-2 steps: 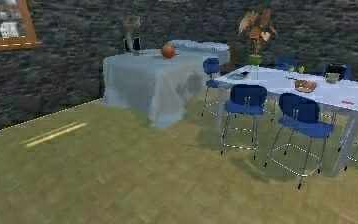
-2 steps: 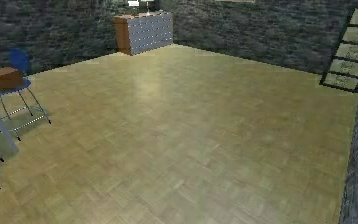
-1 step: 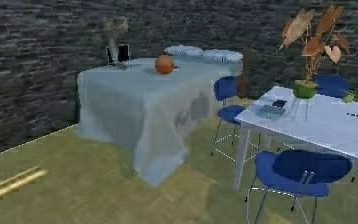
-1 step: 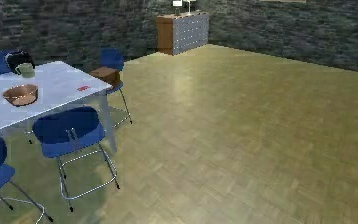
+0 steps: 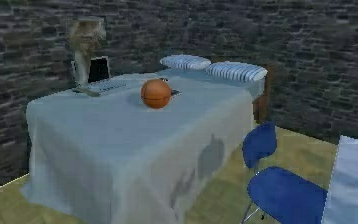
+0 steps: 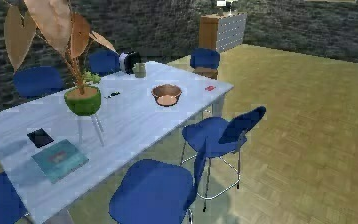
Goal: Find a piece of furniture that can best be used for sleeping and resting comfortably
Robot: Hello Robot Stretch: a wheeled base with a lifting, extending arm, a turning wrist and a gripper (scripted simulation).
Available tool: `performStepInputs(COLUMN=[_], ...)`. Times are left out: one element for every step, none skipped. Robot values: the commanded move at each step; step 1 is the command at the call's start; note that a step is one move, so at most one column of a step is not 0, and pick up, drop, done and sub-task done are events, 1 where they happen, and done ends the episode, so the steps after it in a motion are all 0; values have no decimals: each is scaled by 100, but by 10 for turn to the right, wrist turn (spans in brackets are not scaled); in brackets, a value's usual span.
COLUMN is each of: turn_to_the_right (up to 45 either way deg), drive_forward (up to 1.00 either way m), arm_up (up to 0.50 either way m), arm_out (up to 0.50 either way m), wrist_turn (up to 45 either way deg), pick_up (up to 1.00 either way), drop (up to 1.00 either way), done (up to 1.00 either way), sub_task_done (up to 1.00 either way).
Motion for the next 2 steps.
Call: performStepInputs(turn_to_the_right=[-330, 0], drive_forward=[0, 5], arm_up=[0, 0], arm_out=[0, 0], wrist_turn=[0, 0], pick_up=[0, 0], drop=[0, 0], done=[0, 0], sub_task_done=[0, 0])
